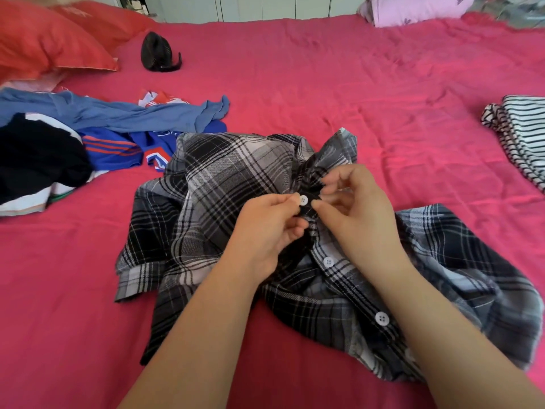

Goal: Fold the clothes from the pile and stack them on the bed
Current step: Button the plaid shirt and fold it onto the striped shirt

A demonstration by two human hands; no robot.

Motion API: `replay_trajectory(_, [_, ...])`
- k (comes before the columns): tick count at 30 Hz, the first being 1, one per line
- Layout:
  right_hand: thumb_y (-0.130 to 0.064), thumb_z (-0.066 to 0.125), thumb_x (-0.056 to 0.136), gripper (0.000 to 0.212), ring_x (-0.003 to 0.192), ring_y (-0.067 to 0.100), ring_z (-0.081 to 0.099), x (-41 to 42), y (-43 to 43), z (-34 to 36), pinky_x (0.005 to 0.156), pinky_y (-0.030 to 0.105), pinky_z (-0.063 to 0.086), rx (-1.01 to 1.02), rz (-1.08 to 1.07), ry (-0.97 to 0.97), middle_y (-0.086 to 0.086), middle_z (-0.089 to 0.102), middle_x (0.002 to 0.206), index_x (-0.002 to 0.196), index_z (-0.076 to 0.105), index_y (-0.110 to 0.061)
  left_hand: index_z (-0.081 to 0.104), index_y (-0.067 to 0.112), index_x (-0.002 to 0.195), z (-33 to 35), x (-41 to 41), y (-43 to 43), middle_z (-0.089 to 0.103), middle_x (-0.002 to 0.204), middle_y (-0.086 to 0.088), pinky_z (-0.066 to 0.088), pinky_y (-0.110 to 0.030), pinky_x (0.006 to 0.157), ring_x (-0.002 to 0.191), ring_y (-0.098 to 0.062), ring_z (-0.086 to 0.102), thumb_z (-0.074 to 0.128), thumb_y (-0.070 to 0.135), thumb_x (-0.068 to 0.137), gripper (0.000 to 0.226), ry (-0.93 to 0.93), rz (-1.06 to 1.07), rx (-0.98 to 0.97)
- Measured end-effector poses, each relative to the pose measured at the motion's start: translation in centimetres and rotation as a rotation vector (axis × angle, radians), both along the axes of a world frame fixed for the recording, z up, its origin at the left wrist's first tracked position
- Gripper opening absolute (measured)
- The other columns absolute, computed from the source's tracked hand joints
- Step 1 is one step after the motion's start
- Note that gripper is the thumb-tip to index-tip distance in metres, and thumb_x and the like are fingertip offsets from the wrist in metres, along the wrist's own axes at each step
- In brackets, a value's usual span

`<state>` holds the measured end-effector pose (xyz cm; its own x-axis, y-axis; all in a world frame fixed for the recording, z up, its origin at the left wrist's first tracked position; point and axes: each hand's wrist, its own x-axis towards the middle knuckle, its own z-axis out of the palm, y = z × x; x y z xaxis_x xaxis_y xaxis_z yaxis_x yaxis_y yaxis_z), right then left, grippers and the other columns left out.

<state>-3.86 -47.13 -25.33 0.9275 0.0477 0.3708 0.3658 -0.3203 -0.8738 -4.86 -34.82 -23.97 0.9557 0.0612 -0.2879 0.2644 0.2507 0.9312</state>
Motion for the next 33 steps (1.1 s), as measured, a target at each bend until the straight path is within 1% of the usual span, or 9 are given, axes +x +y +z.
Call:
replay_trajectory(3, [-0.005, 0.069, 0.078, 0.034, 0.078, 0.007, 0.062, 0.0, -0.5, -0.2, 0.074, 0.013, 0.045, -0.177, -0.034, 0.056, -0.013, 0.058, 0.082, 0.083, 0.048, -0.032, 0.06, 0.011, 0.092, -0.8, -0.4, 0.4, 0.064, 0.086, -0.005, 0.056, -0.019, 0.064, 0.066, -0.009, 0.063, 0.055, 0.008, 0.092, 0.006, -0.032, 0.019, 0.186])
replay_trajectory(6, [-0.006, 0.069, 0.077, 0.024, 0.075, 0.001, 0.059, -1.0, -2.0, 0.0, 0.073, 0.01, 0.043, -0.364, -0.056, 0.059, -0.017, 0.059, 0.078, 0.082, 0.054, -0.025, 0.058, 0.02, 0.087, -1.8, -1.5, 0.9, 0.062, 0.086, 0.005, 0.053, -0.021, 0.074, 0.076, -0.007, 0.063, 0.062, 0.012, 0.087, 0.009, -0.174, -0.018, 0.653])
replay_trajectory(8, [-0.012, 0.071, 0.076, 0.018, 0.072, 0.0, 0.056, -2.2, -2.9, 0.3, 0.068, 0.008, 0.038, -0.5, -0.032, 0.051, -0.015, 0.06, 0.074, 0.077, 0.059, -0.025, 0.056, 0.024, 0.083, -2.0, -2.7, 1.2, 0.058, 0.082, 0.013, 0.044, -0.011, 0.072, 0.077, -0.002, 0.056, 0.067, 0.022, 0.084, 0.01, -0.269, -0.073, 0.947])
replay_trajectory(12, [-0.03, 0.074, 0.074, 0.009, 0.083, 0.018, 0.054, -4.0, -2.8, -0.6, 0.077, 0.027, 0.039, -0.793, 0.023, 0.009, -0.005, 0.064, 0.078, 0.079, 0.07, -0.024, 0.061, 0.025, 0.098, -2.7, -4.2, 1.4, 0.055, 0.093, 0.01, 0.04, -0.02, 0.077, 0.087, -0.007, 0.051, 0.07, 0.04, 0.077, 0.028, -0.323, -0.216, 1.23])
replay_trajectory(15, [-0.028, 0.072, 0.075, 0.007, 0.085, 0.023, 0.051, -4.6, -2.2, -1.5, 0.076, 0.036, 0.044, -0.928, 0.011, -0.017, -0.001, 0.062, 0.079, 0.08, 0.069, -0.024, 0.064, 0.022, 0.109, -3.4, -4.0, 1.0, 0.06, 0.105, 0.003, 0.044, -0.031, 0.086, 0.101, -0.017, 0.054, 0.064, 0.035, 0.084, 0.027, -0.326, -0.269, 1.38])
replay_trajectory(19, [-0.023, 0.068, 0.079, 0.005, 0.082, 0.02, 0.049, -4.7, -2.2, -1.8, 0.074, 0.032, 0.042, -0.898, 0.01, -0.019, -0.001, 0.056, 0.08, 0.078, 0.064, -0.02, 0.071, 0.02, 0.091, -3.1, -4.0, 1.0, 0.065, 0.089, 0.012, 0.041, -0.019, 0.082, 0.09, -0.008, 0.058, 0.062, 0.023, 0.087, 0.01, -0.307, -0.131, 1.127])
replay_trajectory(25, [-0.018, 0.071, 0.078, 0.015, 0.064, 0.001, 0.055, -4.6, -1.7, -0.7, 0.062, 0.008, 0.038, -0.315, -0.066, 0.113, -0.012, 0.059, 0.063, 0.069, 0.06, -0.026, 0.068, 0.022, 0.081, -1.6, -4.4, 0.5, 0.068, 0.082, 0.003, 0.052, -0.03, 0.081, 0.082, -0.011, 0.062, 0.068, 0.016, 0.083, 0.006, -0.095, 0.013, 0.282])
replay_trajectory(28, [-0.018, 0.072, 0.078, 0.012, 0.057, -0.004, 0.052, -4.4, -1.4, -0.8, 0.061, 0.01, 0.039, -0.134, -0.041, 0.209, -0.011, 0.059, 0.061, 0.07, 0.064, -0.023, 0.067, 0.022, 0.083, -1.4, -4.3, 0.1, 0.066, 0.074, 0.006, 0.053, -0.027, 0.077, 0.074, -0.007, 0.061, 0.067, 0.015, 0.083, 0.007, -0.086, 0.024, 0.196])
replay_trajectory(33, [-0.016, 0.071, 0.078, 0.012, 0.06, -0.002, 0.053, -4.3, -1.3, -0.7, 0.064, 0.012, 0.041, -0.128, -0.014, 0.176, -0.011, 0.059, 0.063, 0.071, 0.064, -0.022, 0.067, 0.02, 0.084, -1.4, -4.2, 0.2, 0.064, 0.066, 0.01, 0.053, -0.026, 0.072, 0.065, -0.002, 0.059, 0.065, 0.016, 0.085, 0.005, -0.106, 0.063, 0.203])
